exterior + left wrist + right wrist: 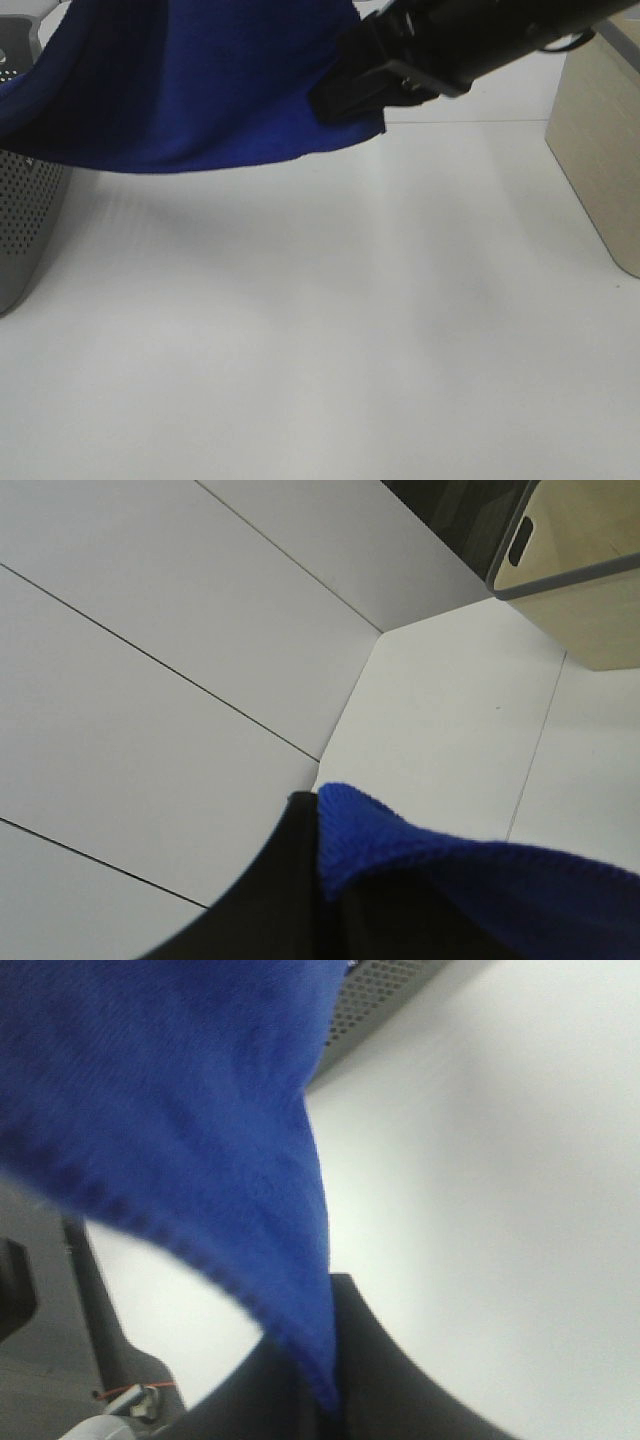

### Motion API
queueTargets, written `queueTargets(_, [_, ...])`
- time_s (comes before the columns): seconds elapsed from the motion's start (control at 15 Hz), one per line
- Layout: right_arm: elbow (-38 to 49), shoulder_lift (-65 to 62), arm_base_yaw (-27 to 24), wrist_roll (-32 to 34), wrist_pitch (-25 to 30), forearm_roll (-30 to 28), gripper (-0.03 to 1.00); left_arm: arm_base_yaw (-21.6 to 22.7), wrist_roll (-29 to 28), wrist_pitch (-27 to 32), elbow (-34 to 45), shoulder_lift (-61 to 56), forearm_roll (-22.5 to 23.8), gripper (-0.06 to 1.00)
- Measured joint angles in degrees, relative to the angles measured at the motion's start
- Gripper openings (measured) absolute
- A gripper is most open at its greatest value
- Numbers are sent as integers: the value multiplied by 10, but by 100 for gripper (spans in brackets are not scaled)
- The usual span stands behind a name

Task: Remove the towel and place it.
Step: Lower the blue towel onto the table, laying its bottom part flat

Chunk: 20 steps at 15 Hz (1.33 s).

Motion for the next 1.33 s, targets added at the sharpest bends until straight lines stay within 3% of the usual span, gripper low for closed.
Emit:
queueTargets(0.07, [-19, -1, 0, 51, 9, -44, 1, 0, -7, -7, 0, 2, 2, 0])
queueTargets(0.27, [-168, -3, 0, 262, 102, -340, 1, 0, -37, -82, 0, 20, 7, 0])
queueTargets(0.4, [-260, -3, 0, 320, 133, -464, 1, 0, -42, -138, 0, 34, 11, 0])
queueTargets(0.47, [-336, -1, 0, 334, 152, -539, 1, 15, -49, -198, 0, 51, 13, 0])
queueTargets(0.67, [-390, 18, 0, 334, 174, -591, 1, 54, -79, -238, 0, 64, 1, 0])
queueTargets(0.87, [-396, 46, 0, 323, 166, -607, 1, 79, -100, -273, 0, 85, -2, 0])
queueTargets(1.13, [-396, 78, 0, 323, 97, -655, 1, 84, -104, -339, 0, 122, -2, 0])
queueTargets(1.2, [-396, 93, 0, 332, 45, -700, 1, 91, -104, -384, -10, 144, -3, 0])
queueTargets(1.33, [-396, 108, 0, 357, -5, -753, 1, 106, -104, -389, -41, 170, -3, 0])
